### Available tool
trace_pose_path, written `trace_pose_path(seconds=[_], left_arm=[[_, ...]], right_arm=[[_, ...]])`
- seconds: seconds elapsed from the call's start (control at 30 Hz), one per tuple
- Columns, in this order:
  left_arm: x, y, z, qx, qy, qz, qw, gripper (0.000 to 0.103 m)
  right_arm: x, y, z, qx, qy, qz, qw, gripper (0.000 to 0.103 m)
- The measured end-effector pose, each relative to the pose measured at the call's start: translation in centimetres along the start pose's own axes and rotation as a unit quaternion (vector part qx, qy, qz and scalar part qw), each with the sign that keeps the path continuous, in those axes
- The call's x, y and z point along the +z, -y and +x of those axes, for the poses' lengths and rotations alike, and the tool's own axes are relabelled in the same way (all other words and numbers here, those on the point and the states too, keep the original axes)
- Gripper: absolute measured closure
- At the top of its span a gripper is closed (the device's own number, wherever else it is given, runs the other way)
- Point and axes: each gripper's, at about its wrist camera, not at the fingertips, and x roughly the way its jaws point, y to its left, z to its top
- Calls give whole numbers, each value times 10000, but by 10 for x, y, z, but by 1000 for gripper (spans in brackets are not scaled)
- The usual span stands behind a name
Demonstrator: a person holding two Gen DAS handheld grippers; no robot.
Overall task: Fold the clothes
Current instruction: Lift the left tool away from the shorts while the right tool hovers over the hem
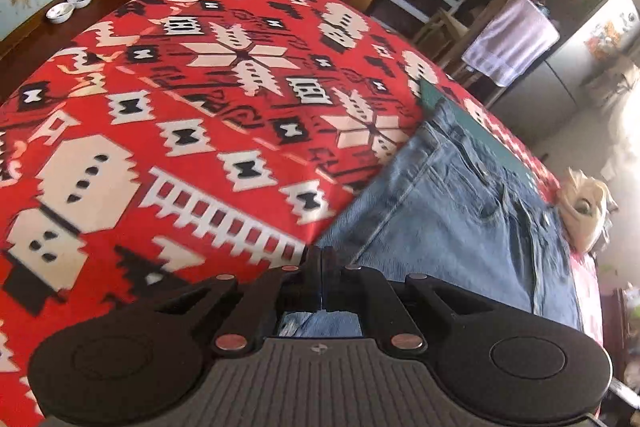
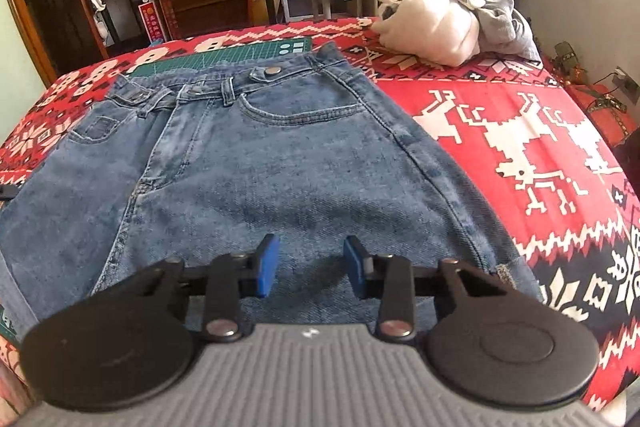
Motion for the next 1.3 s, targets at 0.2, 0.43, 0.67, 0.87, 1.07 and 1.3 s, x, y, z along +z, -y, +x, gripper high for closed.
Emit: trace_pose_path(seconds=[0.2, 0.43, 0.67, 0.87, 1.07, 1.3], left_arm=[[-4, 10, -9, 403, -13, 425, 9983, 100], [23, 41, 4, -29, 77, 676, 9977, 99], [62, 75, 64, -372, -132, 504, 9979, 99], [51, 65, 66, -233, -152, 539, 9982, 99], [29, 53, 31, -247, -3, 714, 9971, 98], [-2, 110, 28, -922, 275, 1905, 9770, 98]], right_arm=[[-1, 4, -1, 15, 5, 55, 10000, 63], [-5, 14, -6, -30, 8, 170, 9999, 62], [-2, 16, -7, -111, -5, 219, 9997, 62], [-2, 22, -14, -165, 39, 384, 9991, 62], [-1, 16, -17, -118, 69, 217, 9997, 61], [-2, 6, -11, -10, 20, 50, 10000, 61]])
